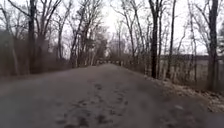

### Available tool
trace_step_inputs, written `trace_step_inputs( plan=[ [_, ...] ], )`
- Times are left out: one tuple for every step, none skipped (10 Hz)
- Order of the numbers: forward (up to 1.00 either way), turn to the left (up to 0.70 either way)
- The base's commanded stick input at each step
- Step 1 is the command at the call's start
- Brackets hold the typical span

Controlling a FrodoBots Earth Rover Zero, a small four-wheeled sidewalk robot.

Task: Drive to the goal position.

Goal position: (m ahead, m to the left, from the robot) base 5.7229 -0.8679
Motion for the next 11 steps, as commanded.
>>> trace_step_inputs(
  plan=[
    [0.7, 0.0],
    [0.7, 0.0],
    [0.7, 0.0],
    [0.7, 0.0],
    [0.7, 0.0],
    [0.7, 0.0],
    [0.7, 0.0],
    [0.7, 0.0],
    [0.7, 0.0],
    [0.7, 0.0],
    [0.7, 0.0]
  ],
)
